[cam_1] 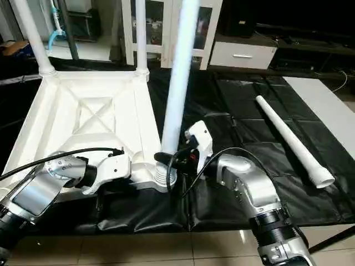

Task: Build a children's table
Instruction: Insert table leg to table base

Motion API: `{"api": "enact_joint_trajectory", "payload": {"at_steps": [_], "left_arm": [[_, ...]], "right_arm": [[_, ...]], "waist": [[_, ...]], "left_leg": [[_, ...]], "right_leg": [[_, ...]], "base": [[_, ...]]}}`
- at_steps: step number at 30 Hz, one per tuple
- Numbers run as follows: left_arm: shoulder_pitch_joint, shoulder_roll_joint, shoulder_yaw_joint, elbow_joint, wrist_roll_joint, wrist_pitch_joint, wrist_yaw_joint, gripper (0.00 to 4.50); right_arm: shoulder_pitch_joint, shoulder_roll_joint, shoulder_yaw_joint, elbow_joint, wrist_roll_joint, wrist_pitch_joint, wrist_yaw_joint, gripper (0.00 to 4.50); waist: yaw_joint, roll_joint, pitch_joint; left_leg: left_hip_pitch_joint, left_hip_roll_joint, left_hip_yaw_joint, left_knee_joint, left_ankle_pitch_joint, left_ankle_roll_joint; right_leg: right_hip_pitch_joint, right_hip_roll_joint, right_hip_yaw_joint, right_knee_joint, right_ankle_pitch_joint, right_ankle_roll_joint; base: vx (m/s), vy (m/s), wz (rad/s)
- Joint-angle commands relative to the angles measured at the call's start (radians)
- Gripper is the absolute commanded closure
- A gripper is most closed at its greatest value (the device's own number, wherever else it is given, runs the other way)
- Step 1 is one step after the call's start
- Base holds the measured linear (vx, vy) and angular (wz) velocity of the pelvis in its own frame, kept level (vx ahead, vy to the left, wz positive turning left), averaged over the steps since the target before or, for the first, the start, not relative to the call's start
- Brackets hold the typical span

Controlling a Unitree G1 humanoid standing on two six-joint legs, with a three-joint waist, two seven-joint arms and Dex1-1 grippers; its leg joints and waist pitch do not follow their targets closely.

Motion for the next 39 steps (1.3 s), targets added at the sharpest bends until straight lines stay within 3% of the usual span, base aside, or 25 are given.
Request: {"api": "enact_joint_trajectory", "payload": {"at_steps": [1, 11, 23, 29, 34, 39], "left_arm": [[0.011, -0.009, -0.057, -0.007, 0.006, -0.01, -0.036, 4.5], [0.018, -0.005, -0.056, -0.017, 0.007, -0.003, -0.037, 4.5], [0.015, -0.004, -0.058, -0.015, 0.007, -0.006, -0.036, 4.5], [0.013, -0.003, -0.057, -0.012, 0.007, -0.008, -0.034, 4.5], [0.011, -0.004, -0.057, -0.009, 0.007, -0.01, -0.035, 4.5], [0.009, -0.004, -0.058, -0.006, 0.009, -0.012, -0.036, 4.5]], "right_arm": [[0.028, -0.039, 0.029, 0.066, -0.11, -0.004, -0.055, 2.66], [0.109, -0.052, 0.024, 0.07, -0.124, -0.055, -0.051, 2.66], [0.179, -0.061, 0.029, 0.103, -0.146, -0.17, -0.029, 2.66], [0.202, -0.047, 0.006, 0.133, -0.127, -0.211, -0.034, 2.66], [0.223, -0.041, -0.005, 0.153, -0.105, -0.213, -0.03, 2.66], [0.234, -0.068, 0.031, 0.171, -0.125, -0.186, -0.01, 2.66]], "waist": [[-0.007, 0.014, -0.032], [-0.008, 0.012, -0.034], [-0.01, 0.01, -0.033], [-0.011, 0.009, -0.031], [-0.016, 0.011, -0.029], [-0.021, 0.013, -0.031]], "left_leg": [[0.014, 0.015, -0.005, -0.079, -0.374, -0.039], [0.013, 0.017, -0.005, -0.082, -0.383, -0.035], [0.014, 0.018, -0.01, -0.086, -0.446, -0.038], [0.016, 0.017, -0.013, -0.087, -0.484, -0.039], [0.018, 0.017, -0.016, -0.088, -0.517, -0.039], [0.018, 0.019, -0.018, -0.093, -0.517, -0.04]], "right_leg": [[0.013, -0.047, 0.024, -0.092, -0.382, -0.128], [0.012, -0.045, 0.025, -0.092, -0.346, -0.131], [0.006, -0.045, 0.024, -0.1, -0.402, -0.11], [0.001, -0.047, 0.024, -0.108, -0.455, -0.095], [-0.004, -0.046, 0.022, -0.114, -0.49, -0.087], [0.0, -0.044, 0.02, -0.11, -0.435, -0.102]], "base": [[0.0, 0.0, 0.0], [0.0, 0.0, 0.0], [0.0, 0.0, 0.0], [0.0, 0.0, 0.0], [0.0, 0.0, 0.0], [0.0, 0.0, 0.0]]}}
